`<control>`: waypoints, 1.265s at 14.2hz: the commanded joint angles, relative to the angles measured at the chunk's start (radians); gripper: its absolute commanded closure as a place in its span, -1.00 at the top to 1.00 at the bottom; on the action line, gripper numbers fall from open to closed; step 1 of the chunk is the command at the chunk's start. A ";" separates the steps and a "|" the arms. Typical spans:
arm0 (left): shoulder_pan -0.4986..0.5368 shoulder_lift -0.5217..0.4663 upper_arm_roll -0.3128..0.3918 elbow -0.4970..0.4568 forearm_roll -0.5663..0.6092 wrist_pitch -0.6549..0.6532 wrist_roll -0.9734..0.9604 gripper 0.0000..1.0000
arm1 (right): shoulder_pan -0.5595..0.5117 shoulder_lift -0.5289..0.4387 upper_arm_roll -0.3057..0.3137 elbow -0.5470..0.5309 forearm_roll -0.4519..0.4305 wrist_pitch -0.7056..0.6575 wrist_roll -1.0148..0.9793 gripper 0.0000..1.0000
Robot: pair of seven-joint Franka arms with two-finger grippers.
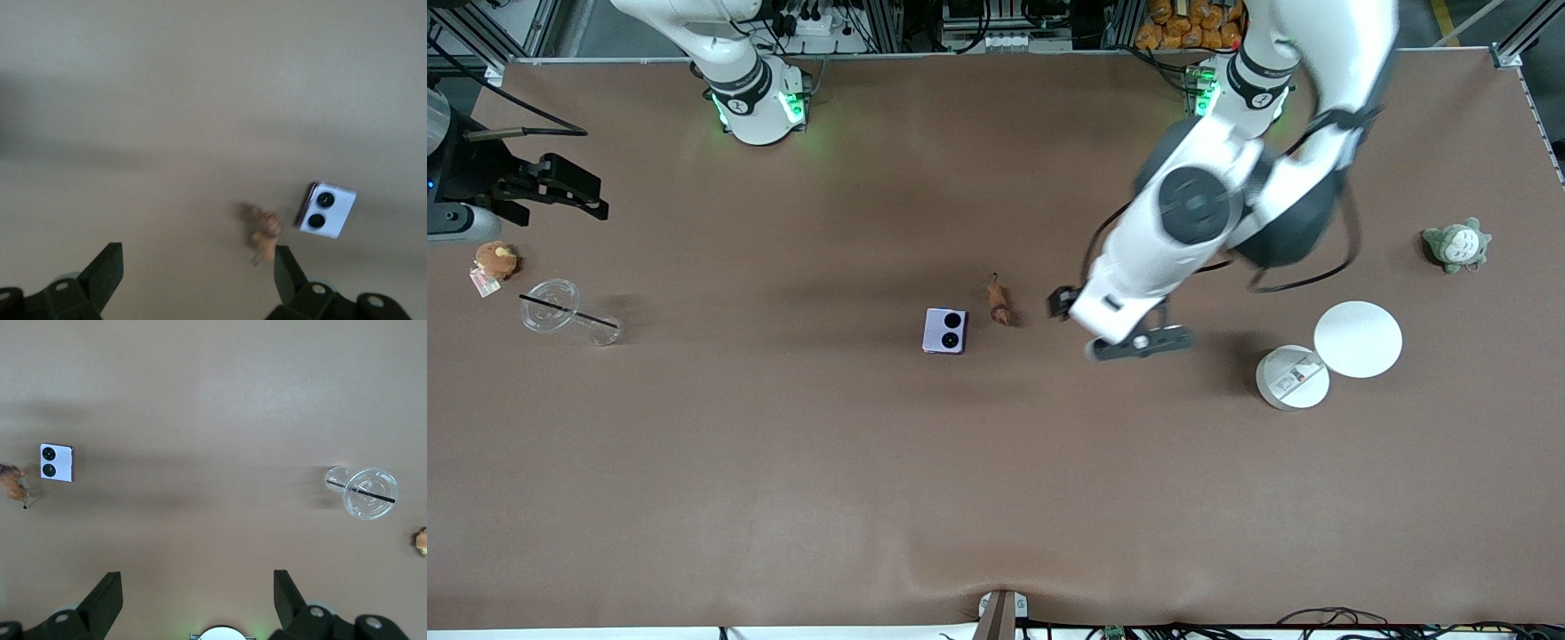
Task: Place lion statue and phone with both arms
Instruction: 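Reach the left gripper to the lion while the right gripper approaches the phone, then grasp the brown lion with the left gripper while the right gripper descends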
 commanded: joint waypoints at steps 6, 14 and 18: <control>-0.283 0.232 0.157 0.074 0.042 0.167 -0.325 1.00 | -0.005 -0.008 0.013 -0.003 -0.016 -0.001 0.016 1.00; -0.358 0.329 0.176 0.071 0.043 0.222 -0.403 0.72 | 0.001 -0.005 0.013 -0.003 -0.016 -0.003 0.016 1.00; -0.377 0.338 0.176 0.069 0.042 0.222 -0.448 -0.01 | 0.009 -0.002 0.013 -0.006 -0.013 -0.004 0.019 1.00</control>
